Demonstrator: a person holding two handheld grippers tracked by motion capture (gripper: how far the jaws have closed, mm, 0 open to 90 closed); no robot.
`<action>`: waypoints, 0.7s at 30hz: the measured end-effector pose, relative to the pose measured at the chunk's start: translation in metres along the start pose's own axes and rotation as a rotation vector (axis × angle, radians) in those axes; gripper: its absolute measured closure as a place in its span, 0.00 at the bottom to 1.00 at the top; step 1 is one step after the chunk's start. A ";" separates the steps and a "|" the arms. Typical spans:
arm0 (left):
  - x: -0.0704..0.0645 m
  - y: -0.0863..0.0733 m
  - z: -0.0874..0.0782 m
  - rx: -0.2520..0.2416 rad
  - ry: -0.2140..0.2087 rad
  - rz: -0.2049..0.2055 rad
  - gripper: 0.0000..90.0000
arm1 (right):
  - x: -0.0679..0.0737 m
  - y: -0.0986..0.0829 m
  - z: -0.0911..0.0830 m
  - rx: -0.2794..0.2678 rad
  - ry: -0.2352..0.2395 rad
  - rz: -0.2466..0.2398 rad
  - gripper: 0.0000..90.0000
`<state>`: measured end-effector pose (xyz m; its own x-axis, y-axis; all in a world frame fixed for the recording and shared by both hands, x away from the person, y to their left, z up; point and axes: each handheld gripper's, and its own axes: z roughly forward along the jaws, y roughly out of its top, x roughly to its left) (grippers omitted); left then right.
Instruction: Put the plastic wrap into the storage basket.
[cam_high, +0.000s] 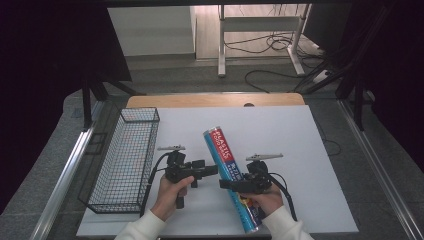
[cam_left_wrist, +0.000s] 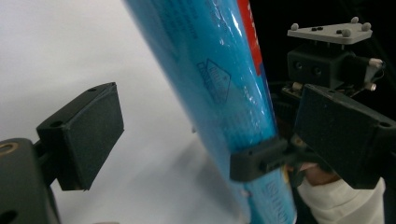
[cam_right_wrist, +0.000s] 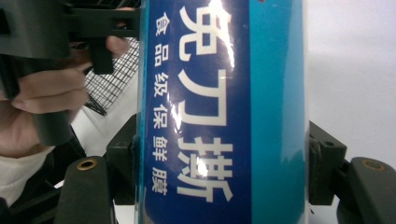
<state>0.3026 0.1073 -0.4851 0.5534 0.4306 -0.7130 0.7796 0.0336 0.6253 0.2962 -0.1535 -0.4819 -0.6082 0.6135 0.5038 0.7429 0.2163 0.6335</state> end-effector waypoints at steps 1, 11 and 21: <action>0.001 0.000 0.003 0.000 -0.009 -0.010 0.09 | 0.001 0.000 0.001 -0.002 0.003 -0.004 0.36; 0.004 0.003 0.024 0.026 -0.124 -0.052 0.19 | 0.015 0.001 0.011 -0.029 0.015 -0.047 0.36; 0.008 0.004 0.025 0.048 -0.142 -0.091 0.32 | 0.022 0.002 0.017 -0.045 0.011 -0.075 0.35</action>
<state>0.3179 0.0883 -0.4960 0.5130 0.2963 -0.8056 0.8396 0.0217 0.5427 0.2891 -0.1269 -0.4794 -0.6650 0.5882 0.4603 0.6821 0.2271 0.6951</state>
